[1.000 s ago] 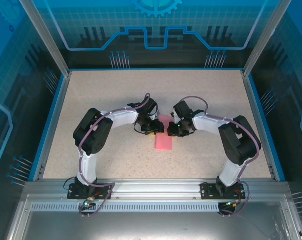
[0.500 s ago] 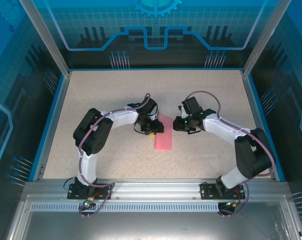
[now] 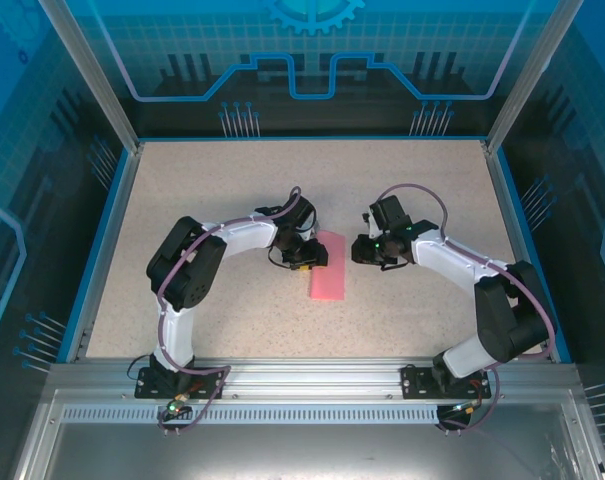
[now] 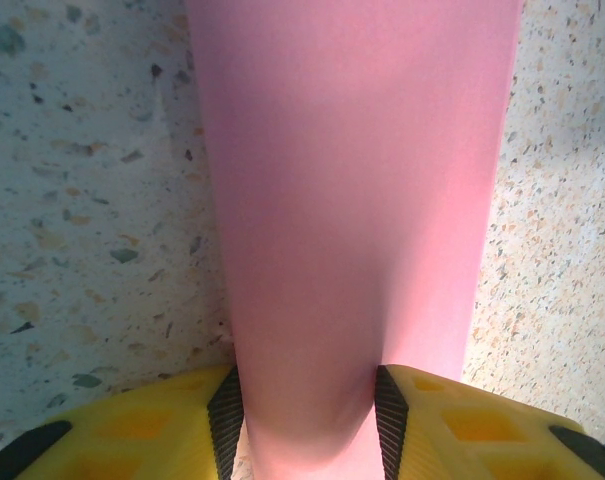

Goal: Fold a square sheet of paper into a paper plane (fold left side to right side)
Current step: Hold the square sheet of paper at the center of the table.

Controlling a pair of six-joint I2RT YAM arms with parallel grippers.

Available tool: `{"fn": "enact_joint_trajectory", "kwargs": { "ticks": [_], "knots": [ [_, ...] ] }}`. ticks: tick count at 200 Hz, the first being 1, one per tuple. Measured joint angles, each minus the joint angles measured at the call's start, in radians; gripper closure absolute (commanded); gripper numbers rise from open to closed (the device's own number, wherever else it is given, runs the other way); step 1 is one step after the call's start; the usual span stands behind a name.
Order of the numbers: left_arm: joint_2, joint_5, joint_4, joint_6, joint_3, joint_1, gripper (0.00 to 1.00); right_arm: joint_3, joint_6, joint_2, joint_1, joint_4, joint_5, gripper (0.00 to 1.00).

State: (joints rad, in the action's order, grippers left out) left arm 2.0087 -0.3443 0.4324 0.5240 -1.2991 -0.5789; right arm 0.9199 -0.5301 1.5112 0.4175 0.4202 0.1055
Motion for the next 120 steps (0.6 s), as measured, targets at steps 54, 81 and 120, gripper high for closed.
{"fn": "enact_joint_trajectory", "kwargs": {
  "ticks": [54, 81, 120],
  "knots": [
    [0.001, 0.000, 0.000, 0.000, 0.000, 0.000, 0.57, -0.004, -0.003, 0.018, 0.001, -0.035, 0.065, 0.81],
    [0.001, 0.000, 0.000, 0.000, 0.000, 0.000, 0.57, 0.003, -0.010, 0.086, 0.003, -0.057, 0.098, 0.82],
    [0.004, 0.000, 0.003, -0.001, -0.002, 0.000, 0.57, 0.024, -0.018, 0.150, 0.015, -0.073, 0.115, 0.82]
  ]
}}
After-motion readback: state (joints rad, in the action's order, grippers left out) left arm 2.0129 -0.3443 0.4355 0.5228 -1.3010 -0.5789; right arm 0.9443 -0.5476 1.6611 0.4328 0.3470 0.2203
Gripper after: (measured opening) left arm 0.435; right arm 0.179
